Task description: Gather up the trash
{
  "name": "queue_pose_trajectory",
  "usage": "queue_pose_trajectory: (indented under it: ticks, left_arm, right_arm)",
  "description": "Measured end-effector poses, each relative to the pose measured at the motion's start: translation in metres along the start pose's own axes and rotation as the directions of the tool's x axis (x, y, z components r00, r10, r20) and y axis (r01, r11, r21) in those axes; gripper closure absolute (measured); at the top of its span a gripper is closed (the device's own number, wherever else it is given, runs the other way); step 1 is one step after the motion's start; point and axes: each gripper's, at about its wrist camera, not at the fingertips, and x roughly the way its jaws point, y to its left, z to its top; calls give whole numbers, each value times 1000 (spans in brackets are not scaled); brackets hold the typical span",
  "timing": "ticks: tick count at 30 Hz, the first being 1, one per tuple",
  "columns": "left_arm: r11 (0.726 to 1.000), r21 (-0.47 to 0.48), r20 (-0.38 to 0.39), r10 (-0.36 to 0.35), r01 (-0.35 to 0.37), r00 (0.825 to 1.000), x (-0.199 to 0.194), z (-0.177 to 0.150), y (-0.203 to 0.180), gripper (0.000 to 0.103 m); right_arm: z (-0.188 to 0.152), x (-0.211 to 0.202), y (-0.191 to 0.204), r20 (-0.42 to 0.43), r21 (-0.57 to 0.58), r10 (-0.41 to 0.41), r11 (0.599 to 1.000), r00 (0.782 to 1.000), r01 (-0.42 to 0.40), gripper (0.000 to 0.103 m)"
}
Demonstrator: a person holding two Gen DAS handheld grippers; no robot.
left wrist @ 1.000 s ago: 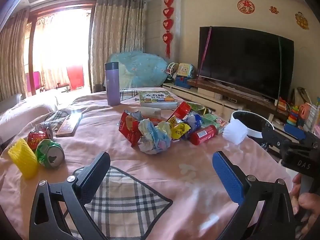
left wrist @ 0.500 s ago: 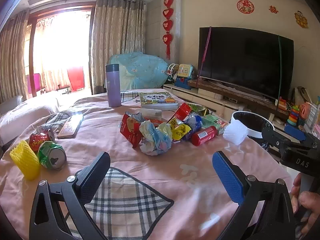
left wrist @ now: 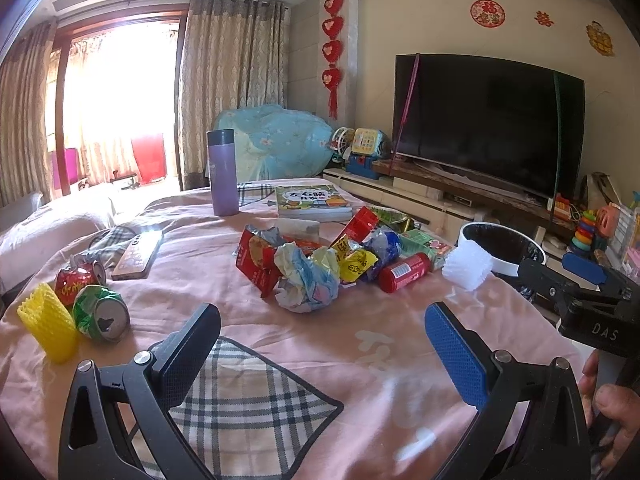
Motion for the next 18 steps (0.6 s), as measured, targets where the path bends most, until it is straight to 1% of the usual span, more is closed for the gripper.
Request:
queue_pose_trajectory:
  ticks: [16,18]
  left_arm:
    - [1000,1,-10,-8,8,1000,2,0,-1,1]
    - [1000,2,-7,-7,7,1000,3,-4,-1,1]
  right_arm:
    - [1,-3,3,9,-5,12,1000,1000,-12,0]
    - [1,-3,3,9,-5,12,1000,1000,-12,0]
